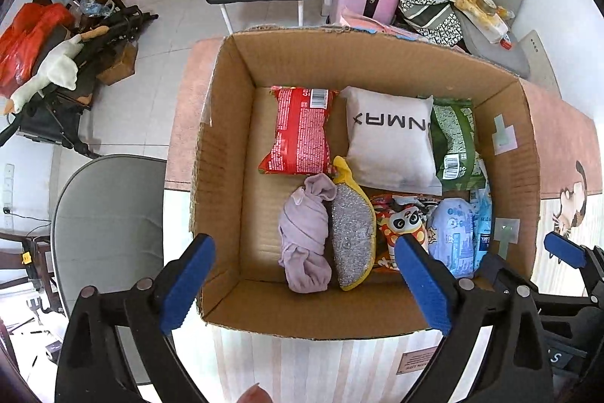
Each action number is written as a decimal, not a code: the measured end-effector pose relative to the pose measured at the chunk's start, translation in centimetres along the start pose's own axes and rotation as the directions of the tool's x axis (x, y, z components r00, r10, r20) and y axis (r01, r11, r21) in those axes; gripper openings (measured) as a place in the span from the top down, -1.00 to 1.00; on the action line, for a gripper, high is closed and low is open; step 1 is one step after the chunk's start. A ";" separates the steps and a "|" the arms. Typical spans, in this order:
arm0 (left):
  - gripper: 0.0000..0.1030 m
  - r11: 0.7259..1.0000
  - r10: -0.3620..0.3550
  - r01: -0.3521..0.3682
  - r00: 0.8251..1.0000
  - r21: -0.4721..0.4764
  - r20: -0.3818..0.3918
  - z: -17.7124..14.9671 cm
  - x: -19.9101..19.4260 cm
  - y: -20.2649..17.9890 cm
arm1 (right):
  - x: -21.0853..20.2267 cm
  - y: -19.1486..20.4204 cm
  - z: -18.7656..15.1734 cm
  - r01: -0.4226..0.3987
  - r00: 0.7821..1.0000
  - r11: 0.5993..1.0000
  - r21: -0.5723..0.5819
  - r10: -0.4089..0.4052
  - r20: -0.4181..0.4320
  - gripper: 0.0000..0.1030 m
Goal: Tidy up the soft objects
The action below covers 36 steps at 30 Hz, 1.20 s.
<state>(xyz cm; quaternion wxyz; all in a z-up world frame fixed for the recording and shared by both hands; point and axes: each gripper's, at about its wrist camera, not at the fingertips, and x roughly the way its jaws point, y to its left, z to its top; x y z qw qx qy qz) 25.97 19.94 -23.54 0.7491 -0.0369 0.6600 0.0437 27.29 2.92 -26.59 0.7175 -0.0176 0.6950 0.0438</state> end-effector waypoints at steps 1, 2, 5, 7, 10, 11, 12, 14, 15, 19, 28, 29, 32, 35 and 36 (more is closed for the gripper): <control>-0.89 1.000 -0.002 0.002 1.000 0.000 0.005 -0.1 -0.3 0.0 | -0.3 0.0 -0.1 0.002 1.000 1.000 -0.001 -0.002 0.005 -1.00; -0.89 1.000 0.001 -0.001 1.000 -0.004 0.013 -0.2 -0.8 -0.1 | -0.7 -0.1 -0.2 0.004 1.000 1.000 -0.004 -0.004 0.011 -1.00; -0.89 1.000 -0.007 0.007 0.999 -0.008 0.051 -0.8 -2.8 -0.4 | -2.2 -0.5 -0.8 0.002 0.999 1.000 -0.001 -0.002 0.035 -1.00; -0.89 1.000 -0.010 0.011 0.997 -0.006 0.081 -1.4 -4.5 -0.6 | -3.8 -1.0 -1.6 -0.002 0.998 1.000 0.002 0.002 0.064 -1.00; -0.89 1.000 -0.007 0.006 0.991 0.007 0.135 -2.7 -7.6 -1.2 | -6.4 -1.6 -2.8 -0.004 0.994 1.000 0.003 0.003 0.109 -1.00; -0.89 1.000 -0.008 0.006 0.988 0.007 0.156 -3.3 -8.8 -1.3 | -7.3 -1.9 -3.2 -0.007 0.993 1.000 0.004 0.007 0.121 -1.00; -0.89 1.000 -0.014 0.012 0.984 0.008 0.177 -3.9 -10.0 -1.5 | -8.5 -2.0 -3.9 -0.009 0.990 1.000 0.004 0.009 0.138 -1.00; -0.89 1.000 -0.019 0.017 0.978 0.015 0.207 -5.0 -12.2 -1.7 | -10.4 -2.3 -4.8 -0.015 0.986 1.000 0.001 0.015 0.166 -1.00; -0.89 1.000 -0.019 0.015 0.975 0.018 0.220 -5.6 -13.1 -1.9 | -11.5 -2.4 -5.4 -0.019 0.983 1.000 0.000 0.018 0.182 -1.00; -0.89 1.000 -0.017 0.010 0.962 0.026 0.271 -7.9 -17.0 -2.4 | -16.2 -3.0 -8.0 -0.030 0.967 1.000 -0.010 0.031 0.254 -1.00; -0.89 0.999 -0.053 0.047 0.938 0.028 0.342 -12.6 -23.3 -2.9 | -24.5 -3.3 -14.4 -0.023 0.927 0.999 -0.036 0.035 0.373 -1.00; -0.89 0.999 -0.054 0.048 0.934 0.024 0.354 -13.1 -24.1 -2.8 | -25.3 -3.4 -15.1 -0.022 0.923 0.999 -0.036 0.034 0.384 -1.00; -0.89 0.998 -0.059 0.053 0.926 0.025 0.372 -14.3 -25.8 -2.9 | -27.4 -3.7 -16.9 -0.008 0.908 0.999 -0.041 0.025 0.419 -1.00; -0.89 0.999 -0.045 0.040 0.925 0.022 0.377 -15.1 -26.8 -2.9 | -29.3 -3.8 -18.4 0.001 0.895 0.999 -0.044 0.019 0.446 -1.00; -0.89 0.999 -0.043 0.038 0.924 0.021 0.381 -15.4 -27.2 -2.9 | -29.9 -4.0 -18.8 -0.002 0.892 0.999 -0.043 0.021 0.452 -1.00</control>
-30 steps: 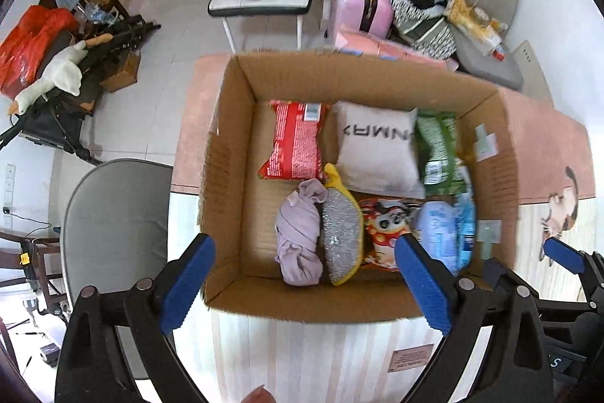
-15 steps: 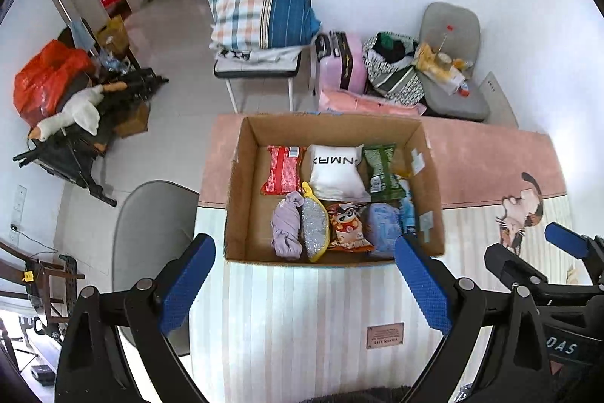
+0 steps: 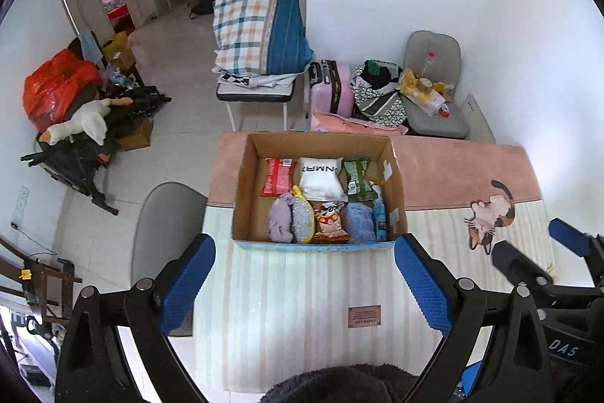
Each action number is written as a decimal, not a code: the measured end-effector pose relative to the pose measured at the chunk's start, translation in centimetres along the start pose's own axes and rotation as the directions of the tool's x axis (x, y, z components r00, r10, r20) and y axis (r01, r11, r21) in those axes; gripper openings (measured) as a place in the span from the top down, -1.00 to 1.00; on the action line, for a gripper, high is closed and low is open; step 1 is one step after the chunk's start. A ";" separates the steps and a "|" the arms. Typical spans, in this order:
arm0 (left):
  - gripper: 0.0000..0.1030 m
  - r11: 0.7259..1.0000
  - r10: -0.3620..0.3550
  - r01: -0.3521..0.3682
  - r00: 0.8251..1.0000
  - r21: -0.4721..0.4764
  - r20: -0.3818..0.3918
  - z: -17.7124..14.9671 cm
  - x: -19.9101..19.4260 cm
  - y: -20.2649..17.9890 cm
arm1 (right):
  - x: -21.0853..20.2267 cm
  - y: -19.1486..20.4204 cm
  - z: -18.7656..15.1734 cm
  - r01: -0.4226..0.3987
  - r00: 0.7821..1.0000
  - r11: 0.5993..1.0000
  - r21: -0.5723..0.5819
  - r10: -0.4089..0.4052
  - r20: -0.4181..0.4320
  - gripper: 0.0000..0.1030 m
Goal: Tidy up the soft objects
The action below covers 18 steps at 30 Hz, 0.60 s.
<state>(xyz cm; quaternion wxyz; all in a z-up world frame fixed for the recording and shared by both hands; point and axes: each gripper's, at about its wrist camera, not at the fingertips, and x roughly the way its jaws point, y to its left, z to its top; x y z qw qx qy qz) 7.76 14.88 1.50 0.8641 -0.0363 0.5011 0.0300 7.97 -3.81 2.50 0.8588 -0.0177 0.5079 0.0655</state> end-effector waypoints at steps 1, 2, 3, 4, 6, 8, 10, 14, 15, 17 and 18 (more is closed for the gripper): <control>-0.89 1.000 -0.003 0.003 1.000 -0.001 0.006 -0.1 -0.4 0.0 | -0.5 -0.1 -0.1 0.002 1.000 1.000 -0.002 -0.002 0.007 -1.00; -0.89 1.000 -0.002 0.003 1.000 -0.005 0.013 -0.3 -0.8 0.0 | -1.0 -0.1 -0.1 0.009 1.000 1.000 -0.008 -0.009 0.015 -1.00; -0.89 1.000 0.002 -0.002 1.000 -0.007 0.019 -0.4 -1.2 0.1 | -1.7 -0.1 -0.2 0.016 1.000 1.000 -0.011 -0.016 0.023 -1.00; -0.89 1.000 0.003 -0.003 1.000 -0.006 0.023 -0.5 -1.5 0.1 | -2.2 -0.2 -0.3 0.012 1.000 1.000 -0.010 -0.012 0.027 -1.00; -0.89 1.000 0.004 -0.004 1.000 -0.009 0.024 -0.7 -1.9 0.0 | -3.0 -0.1 -0.4 0.010 0.999 1.000 -0.018 -0.009 0.034 -1.00; -0.89 1.000 -0.001 0.001 1.000 -0.013 0.025 -1.0 -2.2 0.1 | -3.7 0.0 -0.6 0.008 0.999 1.000 -0.025 -0.007 0.040 -1.00; -0.89 1.000 0.002 -0.002 1.000 -0.011 0.024 -1.2 -2.4 0.0 | -4.5 0.1 -0.7 0.003 0.999 0.999 -0.033 -0.001 0.050 -1.00; -0.89 1.000 0.004 -0.004 1.000 -0.012 0.025 -1.6 -2.6 -0.1 | -5.0 0.1 -0.7 0.021 0.998 0.999 -0.035 -0.018 0.066 -1.00; -0.89 1.000 0.006 -0.006 1.000 -0.010 0.025 -1.6 -2.6 -0.1 | -4.9 0.1 -0.6 0.026 0.997 0.999 -0.029 -0.024 0.071 -1.00; -0.89 1.000 0.017 -0.016 1.000 -0.012 0.025 -1.8 -2.5 -0.2 | -4.8 -0.1 -0.5 0.040 0.996 0.999 -0.021 -0.039 0.078 -1.00; -0.89 1.000 0.023 -0.023 0.999 -0.012 0.028 -1.9 -2.5 -0.2 | -4.6 -0.2 -0.4 0.044 0.996 0.999 -0.016 -0.042 0.077 -1.00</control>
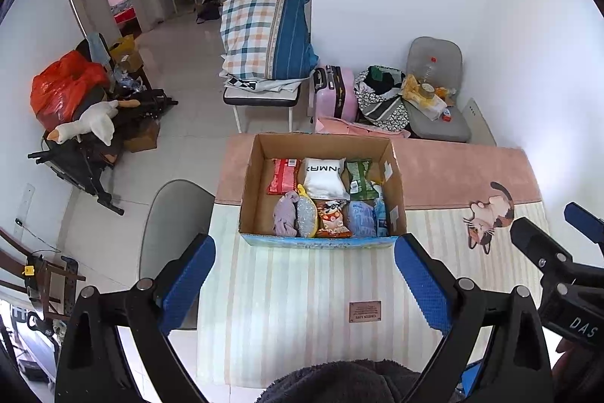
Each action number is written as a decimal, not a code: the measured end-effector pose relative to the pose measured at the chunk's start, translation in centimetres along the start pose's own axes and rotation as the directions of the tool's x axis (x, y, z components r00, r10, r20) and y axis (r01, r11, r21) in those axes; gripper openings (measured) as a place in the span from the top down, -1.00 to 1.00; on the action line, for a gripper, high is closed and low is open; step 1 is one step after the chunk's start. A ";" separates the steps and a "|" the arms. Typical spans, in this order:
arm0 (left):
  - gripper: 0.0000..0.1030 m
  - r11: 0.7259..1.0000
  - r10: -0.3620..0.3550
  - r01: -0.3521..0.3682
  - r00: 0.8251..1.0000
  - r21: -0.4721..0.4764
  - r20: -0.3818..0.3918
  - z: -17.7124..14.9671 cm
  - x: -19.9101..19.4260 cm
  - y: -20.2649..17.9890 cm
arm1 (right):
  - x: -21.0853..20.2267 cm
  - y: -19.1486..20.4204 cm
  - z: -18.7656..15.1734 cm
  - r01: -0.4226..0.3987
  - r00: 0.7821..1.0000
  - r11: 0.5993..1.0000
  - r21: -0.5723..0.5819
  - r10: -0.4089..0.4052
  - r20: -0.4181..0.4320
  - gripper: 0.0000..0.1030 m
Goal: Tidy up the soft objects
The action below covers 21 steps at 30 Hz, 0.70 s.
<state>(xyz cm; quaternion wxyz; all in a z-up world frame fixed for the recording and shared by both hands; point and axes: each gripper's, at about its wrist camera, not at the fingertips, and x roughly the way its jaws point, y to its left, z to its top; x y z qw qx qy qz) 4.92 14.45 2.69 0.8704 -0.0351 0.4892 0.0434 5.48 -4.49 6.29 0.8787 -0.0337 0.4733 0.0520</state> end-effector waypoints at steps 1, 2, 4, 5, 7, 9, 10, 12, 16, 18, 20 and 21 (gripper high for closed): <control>-0.89 1.000 0.009 -0.009 1.000 0.002 0.003 -0.1 0.1 -0.1 | 0.2 -0.1 0.1 0.003 1.000 1.000 0.003 -0.003 -0.001 -1.00; -0.89 1.000 0.016 -0.016 1.000 0.004 0.007 -0.1 0.1 -0.1 | 0.4 -0.1 0.1 0.007 1.000 1.000 0.004 -0.007 -0.002 -1.00; -0.89 0.999 0.032 -0.032 0.999 0.004 0.017 -0.2 0.2 -0.1 | 1.0 -0.2 0.2 0.019 1.000 1.000 0.007 -0.019 -0.007 -1.00; -0.89 0.999 0.041 -0.041 0.999 0.003 0.021 -0.2 0.3 0.1 | 1.2 -0.2 0.3 0.023 1.000 1.000 0.007 -0.023 -0.008 -1.00; -0.89 0.999 0.045 -0.045 0.999 -0.001 0.020 -0.1 0.7 0.3 | 1.7 -0.1 0.3 0.034 0.999 0.999 0.006 -0.034 -0.008 -1.00; -0.89 0.999 0.042 -0.042 0.999 -0.009 0.011 0.2 1.3 0.6 | 2.2 -0.1 0.4 0.040 0.999 0.999 0.007 -0.040 -0.018 -1.00; -0.89 0.999 0.041 -0.041 0.999 -0.010 0.005 0.2 1.4 0.6 | 2.5 -0.1 0.4 0.042 0.999 0.999 0.006 -0.042 -0.021 -1.00; -0.89 0.999 0.043 -0.043 0.999 -0.011 -0.003 0.3 2.0 0.7 | 2.7 0.0 0.4 0.046 0.999 0.999 0.006 -0.046 -0.024 -1.00; -0.89 0.999 0.046 -0.046 0.999 -0.015 -0.011 0.5 2.7 0.8 | 3.2 0.1 0.4 0.047 0.998 0.999 0.004 -0.047 -0.031 -1.00; -0.89 0.999 0.042 -0.043 0.999 -0.021 -0.010 0.5 2.8 0.9 | 3.3 0.1 0.4 0.049 0.998 0.999 0.003 -0.049 -0.031 -1.00; -0.89 0.999 0.042 -0.042 0.999 -0.022 -0.009 0.6 2.9 1.0 | 3.4 0.1 0.4 0.047 0.998 0.999 0.002 -0.047 -0.032 -1.00; -0.89 0.999 0.043 -0.043 0.999 -0.021 -0.008 0.7 2.9 1.0 | 3.4 0.0 0.4 0.048 0.998 0.999 0.001 -0.048 -0.032 -1.00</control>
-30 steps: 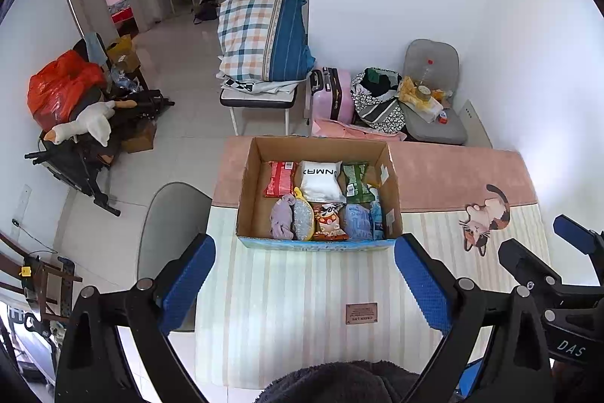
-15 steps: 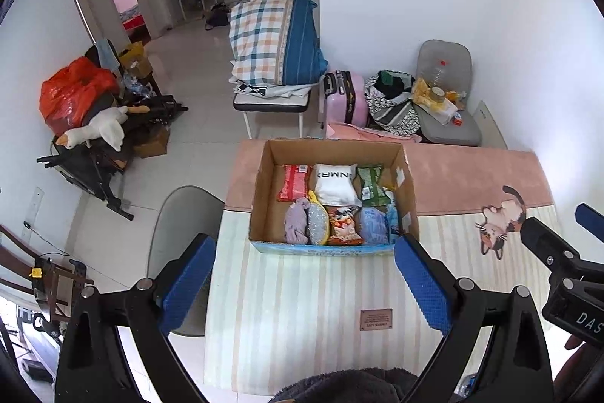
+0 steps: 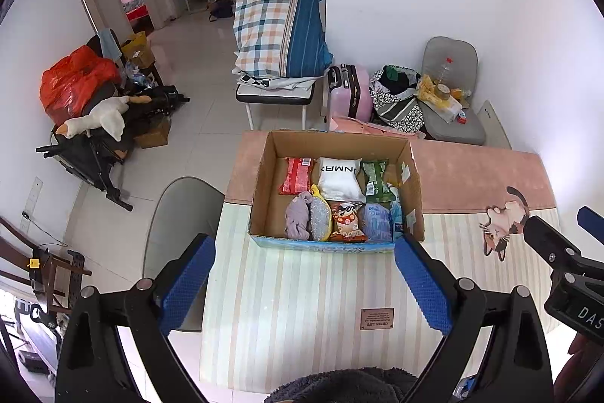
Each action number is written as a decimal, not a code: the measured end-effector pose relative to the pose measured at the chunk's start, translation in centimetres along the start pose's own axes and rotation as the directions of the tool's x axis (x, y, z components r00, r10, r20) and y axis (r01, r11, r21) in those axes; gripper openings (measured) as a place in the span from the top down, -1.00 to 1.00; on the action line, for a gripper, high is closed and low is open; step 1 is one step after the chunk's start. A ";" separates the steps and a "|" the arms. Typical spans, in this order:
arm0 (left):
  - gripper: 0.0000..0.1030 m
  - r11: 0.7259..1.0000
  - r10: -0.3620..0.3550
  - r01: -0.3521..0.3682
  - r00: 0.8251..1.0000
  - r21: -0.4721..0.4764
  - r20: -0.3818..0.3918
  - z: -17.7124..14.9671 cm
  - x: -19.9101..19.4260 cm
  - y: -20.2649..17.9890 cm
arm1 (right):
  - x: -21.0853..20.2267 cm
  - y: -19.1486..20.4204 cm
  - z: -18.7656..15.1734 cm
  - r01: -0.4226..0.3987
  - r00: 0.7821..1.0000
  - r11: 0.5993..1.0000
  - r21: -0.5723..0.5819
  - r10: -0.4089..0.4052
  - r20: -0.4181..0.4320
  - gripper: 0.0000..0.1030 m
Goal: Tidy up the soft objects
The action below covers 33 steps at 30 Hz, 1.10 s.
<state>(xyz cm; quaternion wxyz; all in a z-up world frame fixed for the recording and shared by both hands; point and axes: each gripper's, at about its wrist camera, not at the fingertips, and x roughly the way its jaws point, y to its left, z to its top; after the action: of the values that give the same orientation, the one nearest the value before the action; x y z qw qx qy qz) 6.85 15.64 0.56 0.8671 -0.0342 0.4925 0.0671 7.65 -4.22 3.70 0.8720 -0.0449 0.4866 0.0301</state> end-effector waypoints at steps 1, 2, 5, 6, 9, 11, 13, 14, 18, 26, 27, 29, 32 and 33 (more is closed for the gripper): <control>-0.89 1.000 0.003 -0.003 1.000 0.001 0.000 0.0 0.0 0.0 | 0.0 0.0 0.0 -0.001 1.000 1.000 0.001 0.001 0.001 -1.00; -0.89 1.000 0.003 -0.003 1.000 0.000 0.001 0.0 0.1 0.1 | 0.0 0.0 0.0 0.000 1.000 1.000 0.000 0.000 0.002 -1.00; -0.89 1.000 0.002 -0.002 1.000 0.001 0.001 0.0 0.1 0.1 | 0.1 -0.1 0.0 -0.002 1.000 1.000 0.001 0.002 0.001 -1.00; -0.89 1.000 0.002 -0.002 1.000 0.001 0.002 0.1 0.1 0.1 | 0.0 0.0 0.0 0.000 1.000 1.000 0.000 0.000 0.000 -1.00; -0.89 1.000 -0.001 0.001 1.000 -0.004 0.002 0.1 0.1 0.1 | 0.0 0.0 0.0 -0.001 1.000 1.000 0.001 0.001 0.002 -1.00; -0.89 1.000 -0.007 0.007 1.000 -0.005 -0.001 0.1 0.1 0.1 | 0.0 0.0 0.1 0.001 1.000 1.000 -0.003 -0.001 0.001 -1.00; -0.89 1.000 -0.004 0.004 1.000 -0.001 -0.001 0.1 0.1 0.1 | 0.0 0.0 0.1 -0.001 1.000 1.000 0.000 0.001 0.001 -1.00; -0.89 1.000 -0.003 0.003 1.000 -0.001 0.000 0.1 0.1 0.1 | 0.0 0.0 0.1 0.000 1.000 1.000 -0.002 0.000 0.001 -1.00; -0.89 1.000 -0.005 0.005 1.000 -0.001 0.001 0.1 0.1 0.0 | 0.0 0.0 0.1 0.002 1.000 1.000 0.000 -0.002 0.001 -1.00; -0.89 1.000 -0.011 0.011 1.000 0.002 0.002 0.2 0.2 -0.3 | 0.1 -0.2 0.1 0.003 1.000 1.000 -0.002 -0.003 0.000 -1.00; -0.89 1.000 -0.012 0.012 1.000 0.002 0.004 0.3 0.1 -0.4 | 0.0 -0.2 0.2 0.005 1.000 1.000 -0.004 -0.005 0.001 -1.00; -0.89 1.000 -0.010 0.010 1.000 0.005 0.007 0.4 0.1 -0.4 | 0.1 -0.4 0.3 0.006 1.000 1.000 -0.003 -0.006 0.002 -1.00; -0.89 1.000 -0.010 0.010 1.000 0.004 0.009 0.5 0.1 -0.4 | 0.2 -0.6 0.5 0.008 1.000 1.000 -0.001 -0.008 0.004 -1.00; -0.89 1.000 -0.010 0.010 1.000 0.004 0.010 0.5 0.1 -0.4 | 0.2 -0.7 0.5 0.009 1.000 1.000 -0.002 -0.009 0.005 -1.00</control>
<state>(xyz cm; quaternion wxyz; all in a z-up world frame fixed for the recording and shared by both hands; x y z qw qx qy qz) 7.43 15.29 0.73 0.8698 -0.0348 0.4883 0.0619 8.26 -4.81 3.83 0.8732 -0.0477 0.4842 0.0266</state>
